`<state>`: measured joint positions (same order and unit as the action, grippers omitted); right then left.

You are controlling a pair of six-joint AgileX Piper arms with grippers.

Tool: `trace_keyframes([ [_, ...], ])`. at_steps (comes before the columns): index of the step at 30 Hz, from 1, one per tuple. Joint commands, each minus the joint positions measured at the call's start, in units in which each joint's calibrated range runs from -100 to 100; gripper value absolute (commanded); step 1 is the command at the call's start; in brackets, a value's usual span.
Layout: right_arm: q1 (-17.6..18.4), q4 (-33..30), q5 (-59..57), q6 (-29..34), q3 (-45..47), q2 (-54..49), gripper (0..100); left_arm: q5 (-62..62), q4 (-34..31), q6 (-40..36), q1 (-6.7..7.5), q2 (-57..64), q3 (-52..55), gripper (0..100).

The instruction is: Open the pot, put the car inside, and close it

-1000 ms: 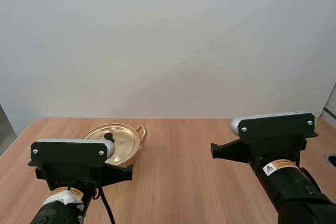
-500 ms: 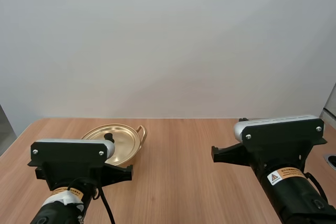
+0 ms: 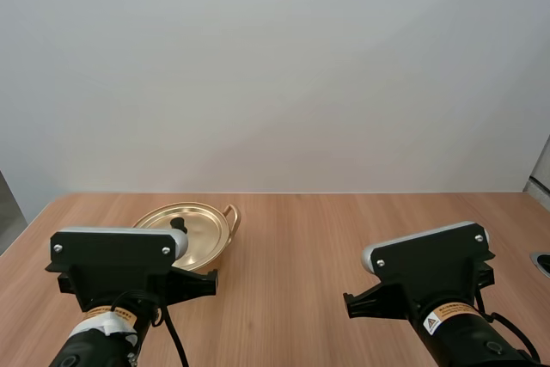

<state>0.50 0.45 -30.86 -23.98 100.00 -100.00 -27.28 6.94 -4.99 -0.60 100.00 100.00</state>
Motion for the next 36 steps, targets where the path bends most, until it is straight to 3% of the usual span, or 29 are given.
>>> trace_keyframes([
  [1, 0.0, -0.5, -0.2, 2.5, 0.0, 0.0, 0, -0.1, 0.1, 0.0, 0.02, 0.0, 0.0, 1],
  [9, 0.0, -0.5, -0.2, 10.6, 0.0, 0.0, 0, -0.1, 0.1, 0.0, 0.02, 0.0, 0.0, 1],
  [36, 0.0, -0.5, -0.2, 10.6, 0.0, 0.0, 0, -0.1, 0.1, 0.0, 0.02, 0.0, 0.0, 1],
])
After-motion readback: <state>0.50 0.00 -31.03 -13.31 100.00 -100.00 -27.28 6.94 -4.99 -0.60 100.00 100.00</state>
